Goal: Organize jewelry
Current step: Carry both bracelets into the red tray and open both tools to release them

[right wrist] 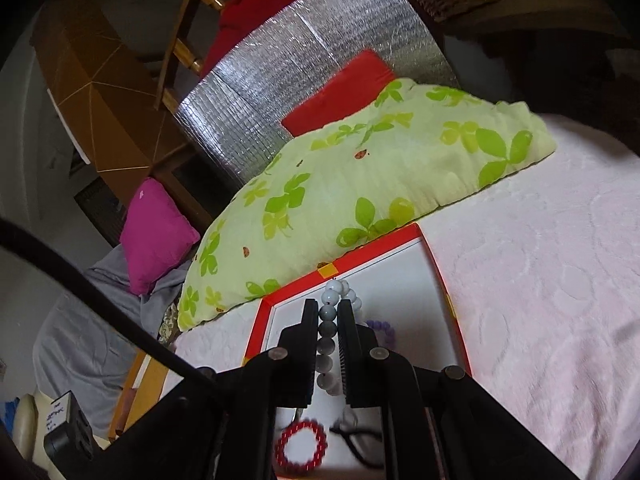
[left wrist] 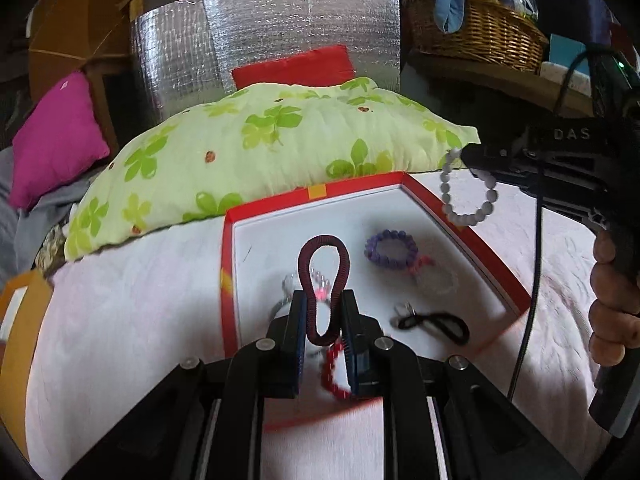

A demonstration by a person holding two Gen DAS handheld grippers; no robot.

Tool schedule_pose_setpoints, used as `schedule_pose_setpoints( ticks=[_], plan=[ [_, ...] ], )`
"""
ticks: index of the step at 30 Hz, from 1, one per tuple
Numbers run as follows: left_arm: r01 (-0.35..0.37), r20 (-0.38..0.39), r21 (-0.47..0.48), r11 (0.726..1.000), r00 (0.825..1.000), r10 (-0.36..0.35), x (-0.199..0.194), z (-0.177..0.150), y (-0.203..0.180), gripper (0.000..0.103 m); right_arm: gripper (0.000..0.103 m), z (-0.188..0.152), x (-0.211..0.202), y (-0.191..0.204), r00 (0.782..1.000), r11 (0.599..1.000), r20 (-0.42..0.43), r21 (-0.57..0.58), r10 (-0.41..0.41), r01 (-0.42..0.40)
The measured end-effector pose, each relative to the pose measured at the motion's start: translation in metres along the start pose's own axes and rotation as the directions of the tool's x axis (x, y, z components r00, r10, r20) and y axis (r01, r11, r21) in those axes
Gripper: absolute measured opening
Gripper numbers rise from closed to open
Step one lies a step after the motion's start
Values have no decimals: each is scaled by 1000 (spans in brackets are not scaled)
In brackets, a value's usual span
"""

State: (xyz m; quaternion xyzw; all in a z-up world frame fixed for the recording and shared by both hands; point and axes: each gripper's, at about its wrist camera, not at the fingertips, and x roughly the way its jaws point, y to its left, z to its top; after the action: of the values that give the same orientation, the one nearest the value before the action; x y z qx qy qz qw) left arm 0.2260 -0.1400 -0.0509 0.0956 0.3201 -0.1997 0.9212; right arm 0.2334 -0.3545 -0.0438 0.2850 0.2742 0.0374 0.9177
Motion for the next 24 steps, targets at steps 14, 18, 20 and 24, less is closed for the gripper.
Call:
schedule_pose_setpoints(
  ticks=[14,18,20,24],
  plan=[
    [102,-165,-8,995,981,-102,79,14,-9,17,11,31,103,-26,986,987,-150,150,78,-55],
    [174,-232,-63,983,955,-184,98,12,-6,17,11,31,124,-39,981,977,-183,210,71,-32],
    [192,-241,-78,978,949,-205,101,10,-5,19,12,31,129,-45,981,976,-186,218,53,-11],
    [244,-227,-113,963,937,-264,102,10,0,37,14,32,130,-57,984,969,-180,243,4,41]
  ],
)
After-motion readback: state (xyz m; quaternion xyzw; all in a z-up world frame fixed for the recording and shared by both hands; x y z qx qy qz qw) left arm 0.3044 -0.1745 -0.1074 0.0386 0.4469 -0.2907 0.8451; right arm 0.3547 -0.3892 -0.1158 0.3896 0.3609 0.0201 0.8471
